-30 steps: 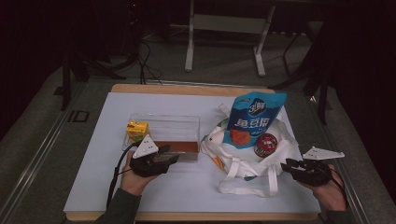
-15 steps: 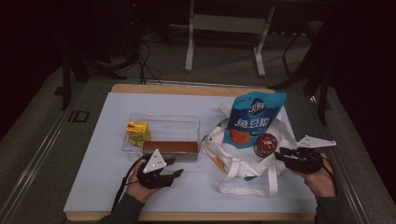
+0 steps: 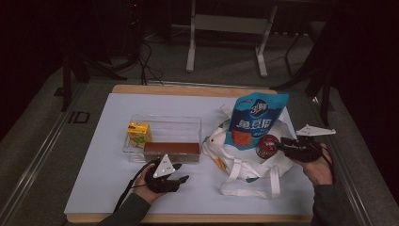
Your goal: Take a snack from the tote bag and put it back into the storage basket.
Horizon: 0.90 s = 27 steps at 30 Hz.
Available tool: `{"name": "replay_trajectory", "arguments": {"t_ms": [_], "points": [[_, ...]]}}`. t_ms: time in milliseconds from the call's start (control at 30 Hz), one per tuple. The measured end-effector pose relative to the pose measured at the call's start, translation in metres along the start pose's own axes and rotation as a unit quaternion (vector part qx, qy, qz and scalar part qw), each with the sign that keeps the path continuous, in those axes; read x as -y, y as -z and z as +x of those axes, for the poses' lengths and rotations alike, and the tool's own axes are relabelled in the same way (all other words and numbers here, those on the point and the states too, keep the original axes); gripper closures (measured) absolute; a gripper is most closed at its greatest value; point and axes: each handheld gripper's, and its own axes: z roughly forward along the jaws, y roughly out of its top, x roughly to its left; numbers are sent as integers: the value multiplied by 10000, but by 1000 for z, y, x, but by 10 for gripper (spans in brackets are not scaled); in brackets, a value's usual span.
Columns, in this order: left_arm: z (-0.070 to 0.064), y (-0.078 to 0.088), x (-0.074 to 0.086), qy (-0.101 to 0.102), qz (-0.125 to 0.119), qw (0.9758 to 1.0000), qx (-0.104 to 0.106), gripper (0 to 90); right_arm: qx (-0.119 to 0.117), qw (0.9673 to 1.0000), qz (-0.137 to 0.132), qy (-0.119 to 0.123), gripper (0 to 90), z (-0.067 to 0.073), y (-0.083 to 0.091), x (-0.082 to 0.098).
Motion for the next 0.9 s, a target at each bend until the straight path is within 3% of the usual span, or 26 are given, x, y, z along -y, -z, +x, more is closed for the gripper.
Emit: {"name": "replay_trajectory", "arguments": {"t_ms": [300,633,900], "points": [[2,-4,2,137,16,9999,26,473,-150,9998,-128,-73,563,-9,-11,-19],[2,-4,2,106,14,9999,27,467,-168,9991,-280,-255,412,-19,-24,-44],[2,-4,2,88,58,9999,30,466,-398,9983,-380,-176,398,-20,-37,-57]]}}
